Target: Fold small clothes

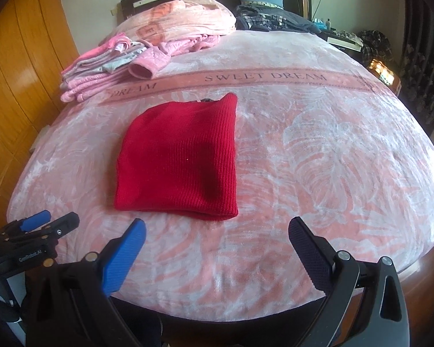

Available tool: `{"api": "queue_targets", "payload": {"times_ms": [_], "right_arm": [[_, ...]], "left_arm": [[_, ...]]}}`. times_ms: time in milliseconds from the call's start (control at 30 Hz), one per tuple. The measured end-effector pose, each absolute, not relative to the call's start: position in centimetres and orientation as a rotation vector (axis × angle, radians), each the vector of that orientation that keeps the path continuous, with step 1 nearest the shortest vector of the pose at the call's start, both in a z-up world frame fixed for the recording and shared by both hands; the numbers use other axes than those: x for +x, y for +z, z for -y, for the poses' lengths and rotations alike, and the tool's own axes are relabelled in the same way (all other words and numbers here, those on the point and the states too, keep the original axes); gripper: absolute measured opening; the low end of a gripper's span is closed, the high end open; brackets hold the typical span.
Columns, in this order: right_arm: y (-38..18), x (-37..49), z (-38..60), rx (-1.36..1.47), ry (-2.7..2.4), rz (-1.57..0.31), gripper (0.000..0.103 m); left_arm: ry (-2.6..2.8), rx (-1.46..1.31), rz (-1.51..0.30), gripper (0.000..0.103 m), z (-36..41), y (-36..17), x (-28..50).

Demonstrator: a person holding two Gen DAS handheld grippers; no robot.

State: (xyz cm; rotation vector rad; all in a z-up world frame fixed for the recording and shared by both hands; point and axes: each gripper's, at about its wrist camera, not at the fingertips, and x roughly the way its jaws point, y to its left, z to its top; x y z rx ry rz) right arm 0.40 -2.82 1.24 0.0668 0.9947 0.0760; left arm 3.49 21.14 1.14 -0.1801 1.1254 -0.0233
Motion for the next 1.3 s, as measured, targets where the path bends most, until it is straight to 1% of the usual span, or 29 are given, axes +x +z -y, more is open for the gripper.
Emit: {"api": "queue_targets", "payload": {"times_ms": [867, 1300], "right_arm": [[-0.1, 0.6, 2.6, 0.062, 0.042, -1.018, 0.099], [0.3, 0.7, 2.3, 0.042, 0.04, -1.009, 0.099]], "left_arm": [[-0.022, -0.13, -1.132, 0.091, -20.6, 0.8, 3.2], [-0.023, -0.123, -1.129, 0.091, -20.5, 1.0, 3.4]]}}
